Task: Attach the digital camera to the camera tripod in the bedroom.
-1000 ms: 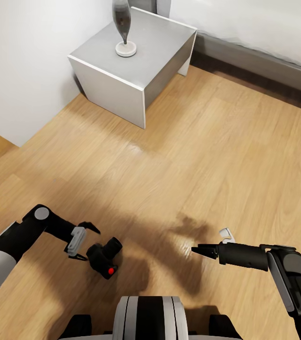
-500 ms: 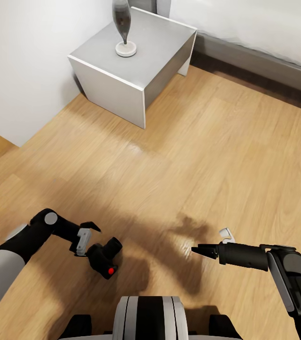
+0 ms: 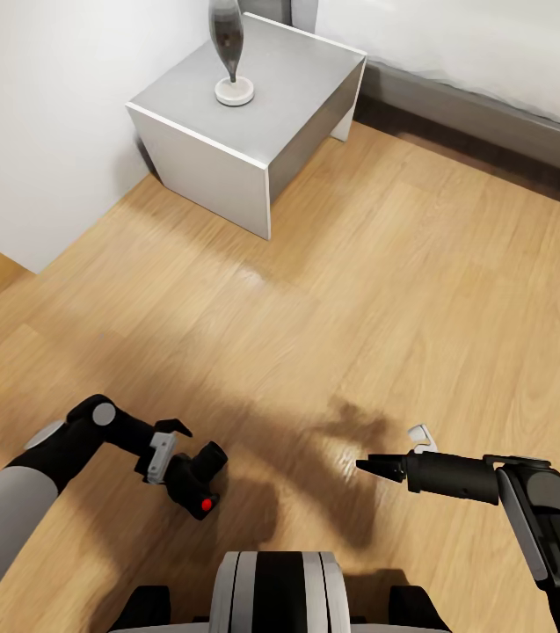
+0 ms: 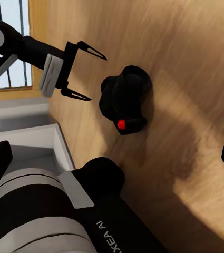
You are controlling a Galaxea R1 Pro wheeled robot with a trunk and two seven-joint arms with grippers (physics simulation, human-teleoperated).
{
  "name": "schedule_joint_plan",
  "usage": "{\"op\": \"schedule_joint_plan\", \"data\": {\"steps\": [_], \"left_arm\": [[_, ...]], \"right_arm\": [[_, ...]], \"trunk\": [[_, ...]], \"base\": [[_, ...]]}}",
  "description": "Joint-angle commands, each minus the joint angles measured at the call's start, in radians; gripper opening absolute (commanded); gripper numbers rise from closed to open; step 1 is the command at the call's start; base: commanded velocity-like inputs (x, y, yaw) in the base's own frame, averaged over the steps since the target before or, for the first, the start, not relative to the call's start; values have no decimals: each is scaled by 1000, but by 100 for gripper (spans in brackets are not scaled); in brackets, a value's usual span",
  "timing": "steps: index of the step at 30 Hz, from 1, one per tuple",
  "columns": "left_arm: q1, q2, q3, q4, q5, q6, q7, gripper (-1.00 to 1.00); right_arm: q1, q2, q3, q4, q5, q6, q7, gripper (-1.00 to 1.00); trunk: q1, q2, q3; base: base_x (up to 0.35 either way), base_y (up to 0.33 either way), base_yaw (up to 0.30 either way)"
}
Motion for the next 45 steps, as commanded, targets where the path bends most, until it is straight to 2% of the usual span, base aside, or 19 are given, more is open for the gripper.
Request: {"op": "schedule_joint_plan", "data": {"steps": [1,15,26,45], "left_arm": [[0,2,-3,-1,-3,-7,0,100],[0,6,-4,3,-5,-9,-6,100],[0,9,-5,12,-21,-9,-15,100],[0,6,-5,75,-29,-10,-16,100]], "right_arm": [[0,0,0,0,-1,6,2,100],[0,0,0,0,-2,6,2,100],[0,0,0,0,-1,6,1,100],[0,0,0,0,-2,6,2,100]], "trunk": [[0,0,-1],[0,0,-1],[0,0,-1],[0,0,-1]], "base": [[0,0,0],[0,0,0],[0,0,0],[0,0,0]]}}
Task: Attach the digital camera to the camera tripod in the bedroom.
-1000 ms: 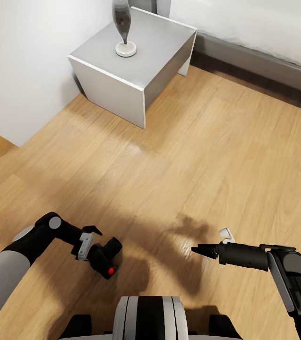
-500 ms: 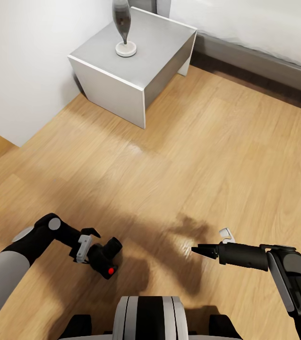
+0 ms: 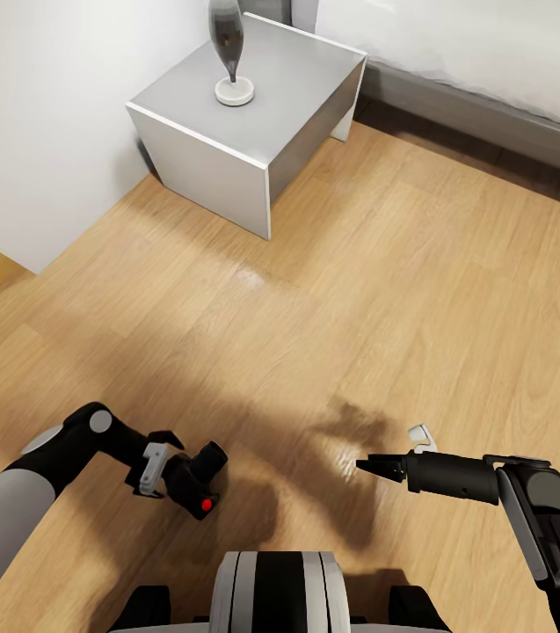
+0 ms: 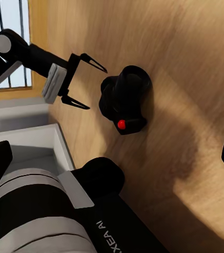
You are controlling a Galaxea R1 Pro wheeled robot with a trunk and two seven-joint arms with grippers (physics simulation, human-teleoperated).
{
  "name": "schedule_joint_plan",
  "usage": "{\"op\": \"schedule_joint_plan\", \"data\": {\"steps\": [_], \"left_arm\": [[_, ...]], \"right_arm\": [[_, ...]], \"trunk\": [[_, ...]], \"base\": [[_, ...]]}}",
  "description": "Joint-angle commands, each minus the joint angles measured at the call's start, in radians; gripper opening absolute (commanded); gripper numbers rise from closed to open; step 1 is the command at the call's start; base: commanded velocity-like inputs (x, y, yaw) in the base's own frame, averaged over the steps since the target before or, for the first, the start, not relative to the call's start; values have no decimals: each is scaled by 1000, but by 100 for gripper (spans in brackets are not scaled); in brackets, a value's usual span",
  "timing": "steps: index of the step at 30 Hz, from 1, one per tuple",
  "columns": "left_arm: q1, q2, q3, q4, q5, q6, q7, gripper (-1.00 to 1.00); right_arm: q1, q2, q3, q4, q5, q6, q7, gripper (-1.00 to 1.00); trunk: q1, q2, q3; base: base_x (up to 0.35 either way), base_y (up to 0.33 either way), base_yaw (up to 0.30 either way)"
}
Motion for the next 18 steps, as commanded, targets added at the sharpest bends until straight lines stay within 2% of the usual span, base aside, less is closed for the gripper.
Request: {"op": "schedule_joint_plan", "data": {"steps": [1,13,18], "left_arm": [[0,1,-3,0,-2,-5,0,100],[0,-1,-5,5,-3,-5,0,100],[0,-29,-4,33,-31,16,29,100]], "right_arm": [[0,0,0,0,-2,6,2,100],[0,0,0,0,-1,6,1,100],[1,6,0,1,7,6,0,100]], "trunk": [[0,0,-1],[0,0,-1],[0,0,-1]], "base": [[0,0,0],[0,0,0],[0,0,0]]}}
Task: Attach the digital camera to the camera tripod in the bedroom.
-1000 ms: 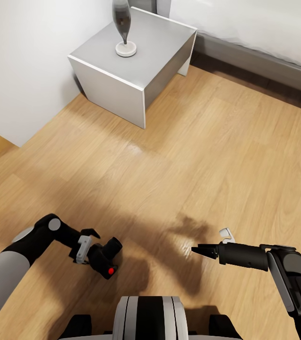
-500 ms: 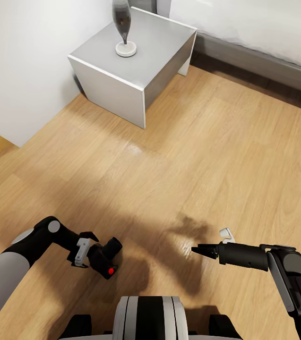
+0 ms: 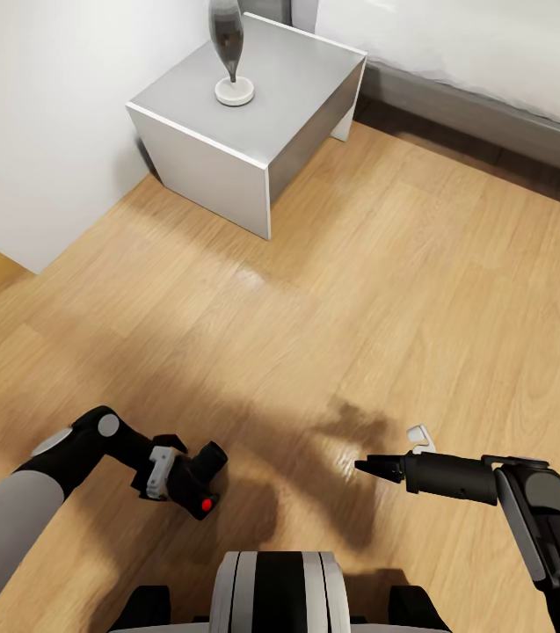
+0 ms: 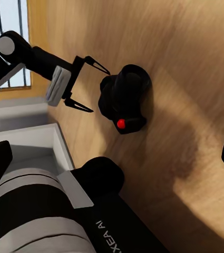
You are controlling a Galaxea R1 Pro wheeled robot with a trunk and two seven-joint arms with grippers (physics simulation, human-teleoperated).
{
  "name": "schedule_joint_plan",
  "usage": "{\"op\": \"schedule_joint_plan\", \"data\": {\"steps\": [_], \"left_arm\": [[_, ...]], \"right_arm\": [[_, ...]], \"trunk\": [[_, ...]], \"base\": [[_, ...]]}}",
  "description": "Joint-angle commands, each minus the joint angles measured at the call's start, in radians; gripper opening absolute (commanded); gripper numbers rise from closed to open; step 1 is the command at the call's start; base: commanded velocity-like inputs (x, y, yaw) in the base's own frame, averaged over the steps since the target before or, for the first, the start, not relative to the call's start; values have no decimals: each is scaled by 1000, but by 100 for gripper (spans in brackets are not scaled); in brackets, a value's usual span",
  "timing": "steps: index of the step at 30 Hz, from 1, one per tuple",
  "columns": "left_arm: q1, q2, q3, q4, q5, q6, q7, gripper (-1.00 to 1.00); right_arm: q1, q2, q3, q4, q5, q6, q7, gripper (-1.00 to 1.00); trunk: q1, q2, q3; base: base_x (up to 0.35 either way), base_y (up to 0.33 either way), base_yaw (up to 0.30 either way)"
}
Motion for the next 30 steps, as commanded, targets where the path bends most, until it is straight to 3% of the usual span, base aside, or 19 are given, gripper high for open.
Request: {"op": "schedule_joint_plan", "data": {"steps": [1,2,10,14,30], "left_arm": [[0,-5,-3,-7,-8,-9,4,100],[0,-10,-3,-13,-13,-13,-2,100],[0,36,2,-58,27,-26,-47,100],[0,56,3,-80,29,-24,-61,100],[0,61,3,-170,28,-21,-69,100]], "right_arm": [[0,1,0,0,-3,6,1,100],[0,1,0,0,-3,6,0,100],[0,3,0,-1,-2,6,0,100],[0,3,1,-1,-1,6,0,100],[0,3,1,-1,-1,6,0,100]], "trunk": [[0,0,-1],[0,0,-1],[0,0,-1],[0,0,-1],[0,0,-1]], "base": [[0,0,0],[0,0,0],[0,0,0],[0,0,0],[0,0,0]]}}
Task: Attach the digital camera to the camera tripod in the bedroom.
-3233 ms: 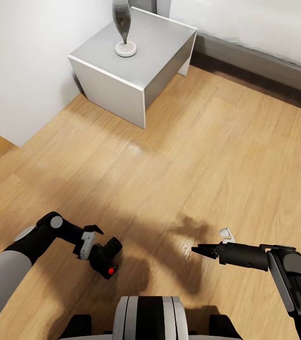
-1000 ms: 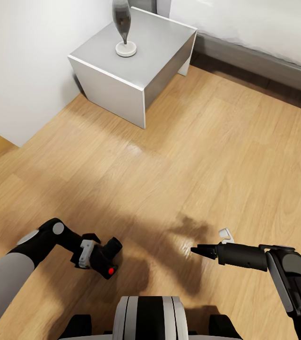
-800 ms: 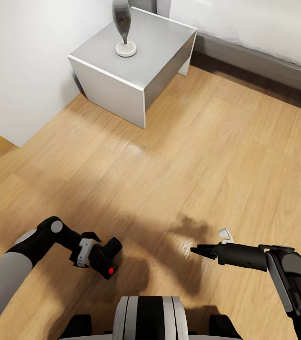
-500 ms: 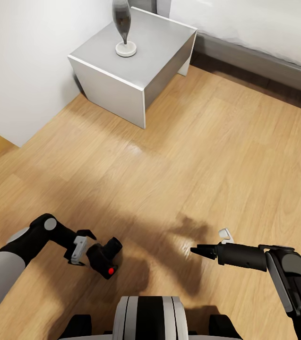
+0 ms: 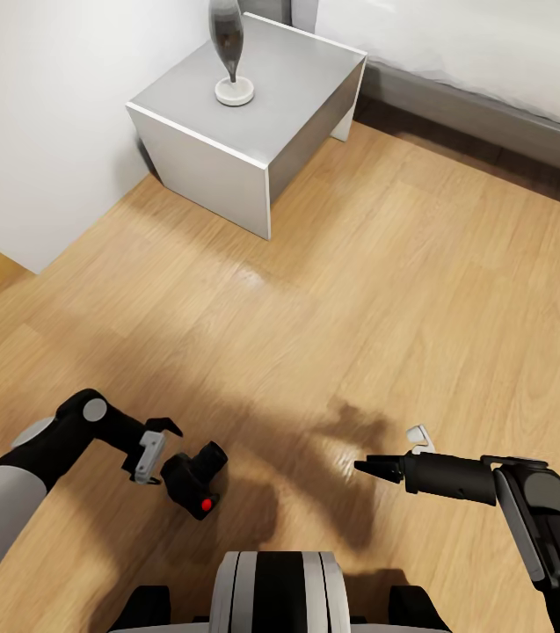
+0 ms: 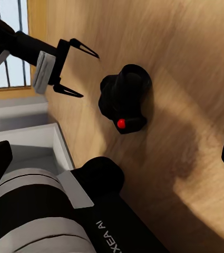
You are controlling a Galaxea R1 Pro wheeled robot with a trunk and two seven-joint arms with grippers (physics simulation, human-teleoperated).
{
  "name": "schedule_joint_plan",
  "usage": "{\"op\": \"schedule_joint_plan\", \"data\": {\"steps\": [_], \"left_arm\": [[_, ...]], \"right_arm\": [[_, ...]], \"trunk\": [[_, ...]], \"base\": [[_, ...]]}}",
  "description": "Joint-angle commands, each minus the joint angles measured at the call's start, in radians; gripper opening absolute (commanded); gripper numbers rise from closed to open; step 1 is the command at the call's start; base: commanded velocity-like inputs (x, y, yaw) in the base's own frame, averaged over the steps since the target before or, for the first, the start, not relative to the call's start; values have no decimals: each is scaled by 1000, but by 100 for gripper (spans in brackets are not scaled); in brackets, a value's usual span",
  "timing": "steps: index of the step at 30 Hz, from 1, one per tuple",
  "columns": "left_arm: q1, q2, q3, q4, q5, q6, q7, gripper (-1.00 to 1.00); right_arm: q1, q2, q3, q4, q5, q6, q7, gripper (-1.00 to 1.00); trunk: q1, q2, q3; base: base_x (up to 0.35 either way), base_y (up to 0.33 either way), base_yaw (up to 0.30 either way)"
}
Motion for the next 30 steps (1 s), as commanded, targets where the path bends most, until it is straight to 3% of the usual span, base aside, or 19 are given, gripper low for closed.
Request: {"op": "schedule_joint_plan", "data": {"steps": [1,20,26,30], "left_arm": [[0,1,-3,-7,-3,-6,0,100],[0,-2,-17,-70,-8,-5,0,100],[0,-2,-57,-73,-10,-5,0,100],[0,0,-112,-74,-11,-5,1,100]], "right_arm": [[0,0,0,0,-3,6,1,100],[0,0,-2,1,-3,6,-3,100],[0,0,-2,1,-3,6,-17,100],[0,0,-2,0,-3,6,-22,100]], "trunk": [[0,0,-1],[0,0,-1],[0,0,-1],[0,0,-1]], "base": [[0,0,0],[0,0,0],[0,0,0],[0,0,0]]}}
